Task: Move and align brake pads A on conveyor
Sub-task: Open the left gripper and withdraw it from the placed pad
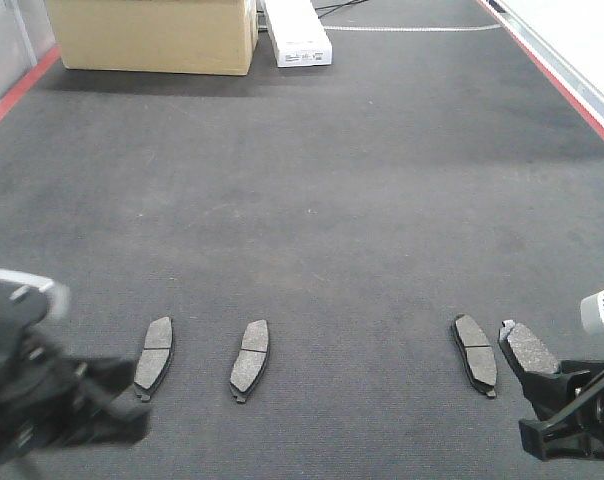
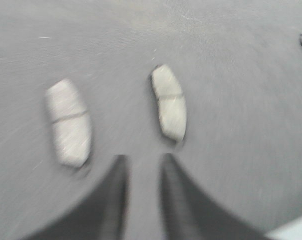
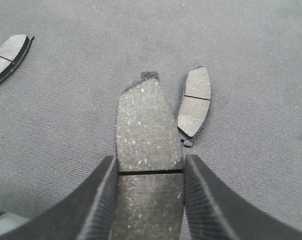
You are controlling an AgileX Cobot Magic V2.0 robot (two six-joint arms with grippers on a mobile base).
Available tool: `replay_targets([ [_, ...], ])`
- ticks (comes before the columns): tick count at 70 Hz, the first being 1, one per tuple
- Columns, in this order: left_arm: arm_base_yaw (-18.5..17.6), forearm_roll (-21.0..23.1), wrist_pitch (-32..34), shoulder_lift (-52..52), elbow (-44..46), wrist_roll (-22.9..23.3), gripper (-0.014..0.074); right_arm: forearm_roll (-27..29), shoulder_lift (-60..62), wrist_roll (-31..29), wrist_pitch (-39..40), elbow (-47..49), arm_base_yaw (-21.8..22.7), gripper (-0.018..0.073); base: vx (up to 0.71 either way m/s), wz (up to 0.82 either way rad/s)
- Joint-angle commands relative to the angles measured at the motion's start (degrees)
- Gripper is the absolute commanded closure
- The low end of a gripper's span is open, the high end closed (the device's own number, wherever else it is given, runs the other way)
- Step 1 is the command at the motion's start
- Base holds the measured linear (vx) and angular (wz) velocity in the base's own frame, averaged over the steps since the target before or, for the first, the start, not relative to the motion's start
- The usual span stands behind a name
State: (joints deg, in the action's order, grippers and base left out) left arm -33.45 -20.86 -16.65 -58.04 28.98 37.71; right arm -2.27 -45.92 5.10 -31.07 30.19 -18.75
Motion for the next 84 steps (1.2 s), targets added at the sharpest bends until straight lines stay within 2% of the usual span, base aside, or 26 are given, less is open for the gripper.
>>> replay_targets([
  [1, 0.0, -2.0, 1.7, 5.8, -1.9, -0.1, 0.0605, -0.3, 0.4, -0.5, 4.2, 1.8, 0.1, 0.0522, 0.0, 0.0],
  [15, 0.0, -3.7, -2.9, 14.1, -4.9, -4.1, 0.0604, -0.3, 0.4, -0.5, 4.2, 1.8, 0.1, 0.0522, 0.0, 0.0],
  [28, 0.0, -3.7, -4.2, 18.1, -4.9, -4.1, 0.0603, -0.3, 0.4, -0.5, 4.2, 1.8, 0.1, 0.0522, 0.0, 0.0],
  [64, 0.0, -3.6, -4.2, 18.3, -4.9, -4.1, 0.0603, -0.2, 0.4, -0.4, 5.8, 1.8, 0.1, 0.0522, 0.0, 0.0],
  [77, 0.0, -3.6, -4.2, 18.3, -4.9, -4.1, 0.0603, 3.9, -2.3, -0.3, 9.4, 3.0, 0.1, 0.0512, 0.0, 0.0],
  [84, 0.0, -3.6, -4.2, 18.3, -4.9, -4.1, 0.0603, 5.3, -7.6, -0.4, 10.6, 5.4, 0.1, 0.0505, 0.0, 0.0],
])
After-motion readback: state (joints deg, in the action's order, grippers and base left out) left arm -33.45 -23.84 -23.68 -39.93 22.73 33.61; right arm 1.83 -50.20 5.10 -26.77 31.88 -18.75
